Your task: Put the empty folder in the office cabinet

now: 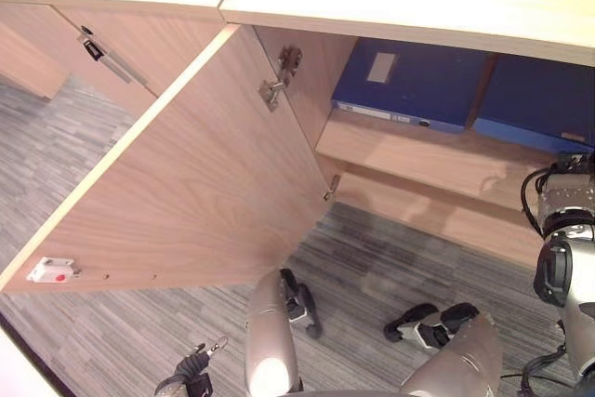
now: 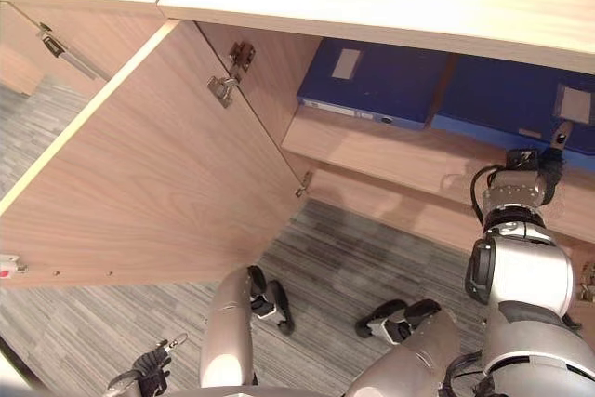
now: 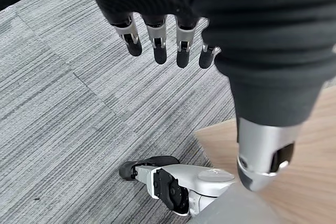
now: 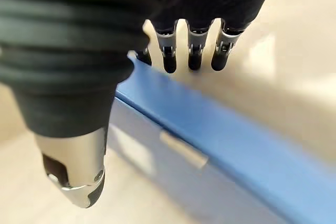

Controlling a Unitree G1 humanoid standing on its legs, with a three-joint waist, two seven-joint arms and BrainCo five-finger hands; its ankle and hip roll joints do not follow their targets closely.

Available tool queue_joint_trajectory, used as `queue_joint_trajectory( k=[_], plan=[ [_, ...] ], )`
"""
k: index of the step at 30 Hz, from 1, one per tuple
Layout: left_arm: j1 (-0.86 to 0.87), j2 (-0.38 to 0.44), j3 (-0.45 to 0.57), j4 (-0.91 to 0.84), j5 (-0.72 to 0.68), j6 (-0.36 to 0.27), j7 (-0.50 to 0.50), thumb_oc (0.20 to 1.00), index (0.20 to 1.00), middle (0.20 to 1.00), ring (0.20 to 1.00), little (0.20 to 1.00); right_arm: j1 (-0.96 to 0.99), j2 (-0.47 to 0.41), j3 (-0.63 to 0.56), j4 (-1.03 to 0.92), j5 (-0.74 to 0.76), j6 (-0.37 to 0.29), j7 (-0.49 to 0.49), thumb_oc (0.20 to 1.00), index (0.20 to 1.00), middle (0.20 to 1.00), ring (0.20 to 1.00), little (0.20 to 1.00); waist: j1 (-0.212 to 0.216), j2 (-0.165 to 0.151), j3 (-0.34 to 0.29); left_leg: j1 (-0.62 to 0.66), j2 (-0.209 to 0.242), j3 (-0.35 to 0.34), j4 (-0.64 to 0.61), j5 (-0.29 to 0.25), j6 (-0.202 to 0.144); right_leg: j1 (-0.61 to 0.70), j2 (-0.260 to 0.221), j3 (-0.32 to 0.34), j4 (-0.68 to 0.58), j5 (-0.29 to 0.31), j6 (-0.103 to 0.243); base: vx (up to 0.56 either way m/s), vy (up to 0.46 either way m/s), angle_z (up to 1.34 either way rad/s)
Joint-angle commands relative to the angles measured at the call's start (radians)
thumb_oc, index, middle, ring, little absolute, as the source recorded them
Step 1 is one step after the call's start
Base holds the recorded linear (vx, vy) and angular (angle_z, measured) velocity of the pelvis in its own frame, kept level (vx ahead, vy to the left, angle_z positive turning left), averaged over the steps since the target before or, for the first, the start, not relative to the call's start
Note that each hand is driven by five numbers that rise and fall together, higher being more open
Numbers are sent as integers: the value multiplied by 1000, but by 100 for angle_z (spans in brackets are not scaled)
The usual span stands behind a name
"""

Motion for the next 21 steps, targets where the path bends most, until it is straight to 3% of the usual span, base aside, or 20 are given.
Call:
queue_joint_trajectory(
  k=[1,3,7,15,21],
  plan=[
    [21,98,25,9,45,-19,-34,1000,1000,1000,1000,1000,7,-105,107,22,-308,140,140,1000,1000,1000,1000,1000,34,-18,67,-38,7,1,18,-16,29,99,-70,80,-15,-9,93,-40,-17,0],
    [51,117,23,-12,60,-14,-78,1000,1000,1000,1000,1000,10,-129,238,39,-473,219,268,1000,1000,1000,1000,1000,40,-23,72,-42,11,2,16,-13,29,95,-74,78,-15,-6,90,-36,-20,-4],
    [86,170,45,-9,101,22,-166,1000,1000,1000,1000,1000,32,-179,430,93,-858,274,423,1000,1000,1000,1000,1000,44,-29,77,-51,16,0,13,-5,27,94,-78,69,-20,-2,89,-9,-6,-2],
    [111,210,84,11,128,22,-231,1000,1000,1000,1000,1000,59,-226,546,-13,-1022,232,528,1000,1000,1000,1000,1000,41,-27,73,-46,17,-1,7,4,20,106,-87,58,-22,8,102,0,0,0],
    [94,190,104,65,150,-1,-227,1000,1000,1000,1000,1000,33,-244,649,-88,-1144,190,529,1000,1000,1000,1000,1000,35,-34,70,-41,22,2,4,9,11,111,-94,53,-27,15,113,0,0,0]
  ],
)
